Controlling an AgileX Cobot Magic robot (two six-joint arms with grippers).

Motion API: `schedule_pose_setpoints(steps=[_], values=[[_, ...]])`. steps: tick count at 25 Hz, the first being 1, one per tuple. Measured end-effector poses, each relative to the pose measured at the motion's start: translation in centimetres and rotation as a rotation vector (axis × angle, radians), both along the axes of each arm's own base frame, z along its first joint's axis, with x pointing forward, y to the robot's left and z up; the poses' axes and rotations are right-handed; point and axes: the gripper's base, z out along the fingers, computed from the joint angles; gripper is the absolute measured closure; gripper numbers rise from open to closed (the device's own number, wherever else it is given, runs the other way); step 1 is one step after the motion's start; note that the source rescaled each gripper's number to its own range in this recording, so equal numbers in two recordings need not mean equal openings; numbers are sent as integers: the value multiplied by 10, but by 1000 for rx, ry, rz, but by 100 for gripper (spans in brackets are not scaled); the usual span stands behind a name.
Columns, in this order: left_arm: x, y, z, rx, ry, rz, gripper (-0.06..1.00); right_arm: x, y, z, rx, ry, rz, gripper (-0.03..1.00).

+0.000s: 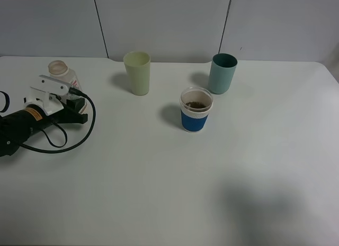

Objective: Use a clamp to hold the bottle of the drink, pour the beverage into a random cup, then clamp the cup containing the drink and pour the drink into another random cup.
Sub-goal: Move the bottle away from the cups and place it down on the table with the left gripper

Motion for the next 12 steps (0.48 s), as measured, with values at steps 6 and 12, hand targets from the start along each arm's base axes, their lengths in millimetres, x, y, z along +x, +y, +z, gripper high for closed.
schedule_pose_setpoints(steps=[6, 12], values=[[0, 0, 0, 0, 0, 0, 94, 0, 0, 0, 0, 0, 0, -3], [0, 0, 0, -6, 2, 2, 73, 0, 0, 0, 0, 0, 0, -3]])
